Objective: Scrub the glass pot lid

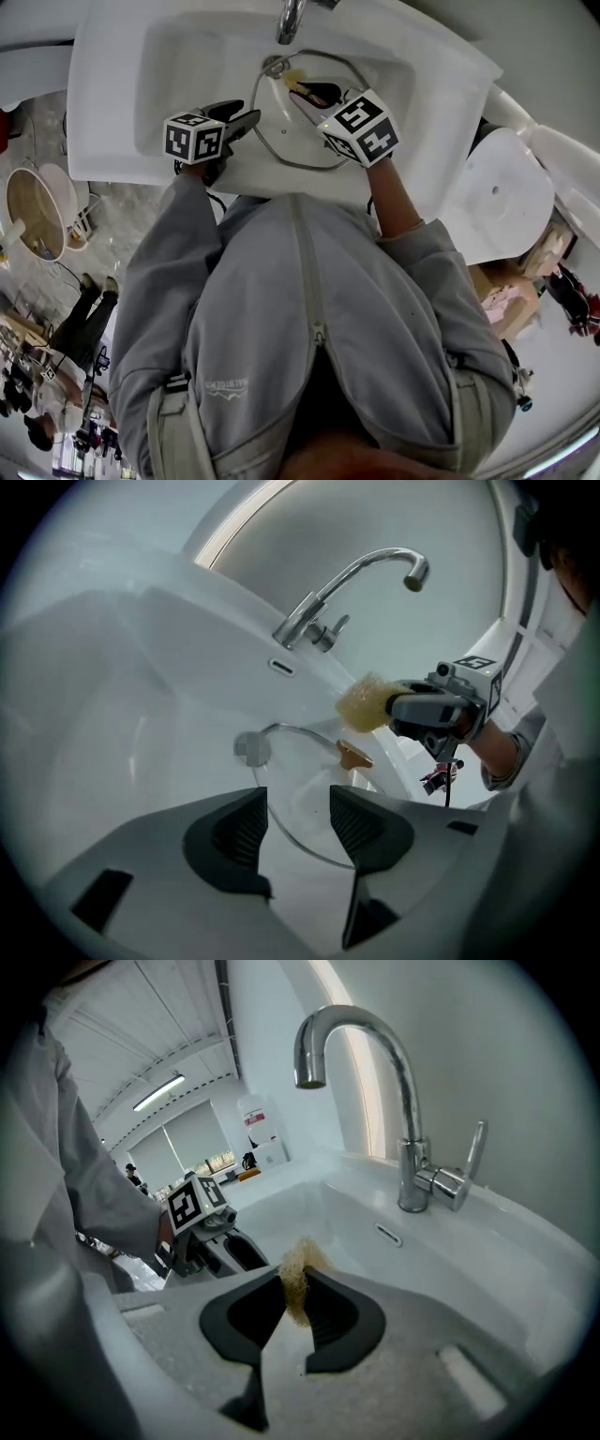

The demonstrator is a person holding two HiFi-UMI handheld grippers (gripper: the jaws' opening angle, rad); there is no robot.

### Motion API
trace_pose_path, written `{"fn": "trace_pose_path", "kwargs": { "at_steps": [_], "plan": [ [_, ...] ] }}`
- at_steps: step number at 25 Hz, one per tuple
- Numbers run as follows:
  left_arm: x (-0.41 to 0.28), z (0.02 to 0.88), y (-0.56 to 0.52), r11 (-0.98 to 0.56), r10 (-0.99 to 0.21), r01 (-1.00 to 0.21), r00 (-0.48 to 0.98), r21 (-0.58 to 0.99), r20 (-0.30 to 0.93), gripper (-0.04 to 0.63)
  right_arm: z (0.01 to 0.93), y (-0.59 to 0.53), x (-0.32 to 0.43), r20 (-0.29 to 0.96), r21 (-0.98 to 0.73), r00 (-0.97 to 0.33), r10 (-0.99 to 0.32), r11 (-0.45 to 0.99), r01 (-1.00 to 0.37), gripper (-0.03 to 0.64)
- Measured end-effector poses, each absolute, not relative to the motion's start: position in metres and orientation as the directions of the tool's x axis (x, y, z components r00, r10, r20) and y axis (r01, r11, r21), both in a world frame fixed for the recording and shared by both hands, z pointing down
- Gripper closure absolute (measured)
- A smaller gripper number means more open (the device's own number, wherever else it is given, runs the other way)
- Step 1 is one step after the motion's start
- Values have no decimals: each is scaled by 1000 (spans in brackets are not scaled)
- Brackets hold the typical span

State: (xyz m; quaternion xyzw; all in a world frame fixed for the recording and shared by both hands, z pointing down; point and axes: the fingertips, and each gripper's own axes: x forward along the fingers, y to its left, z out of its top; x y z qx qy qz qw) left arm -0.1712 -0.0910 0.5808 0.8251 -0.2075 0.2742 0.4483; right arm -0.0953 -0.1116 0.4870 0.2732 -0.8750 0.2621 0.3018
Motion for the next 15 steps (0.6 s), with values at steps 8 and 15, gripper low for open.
{"fn": "trace_pose_path", "kwargs": {
  "at_steps": [8, 15],
  "plan": [
    [-173, 614, -77, -377, 93, -537, 788, 754, 608, 408, 520, -128, -136, 778, -182, -595, -201, 834, -520, 568],
    [-170, 620, -68, -318, 190, -538, 770, 780, 609, 462, 578, -132, -149, 904, -65, -419, -90, 937, -343, 568]
  ]
}}
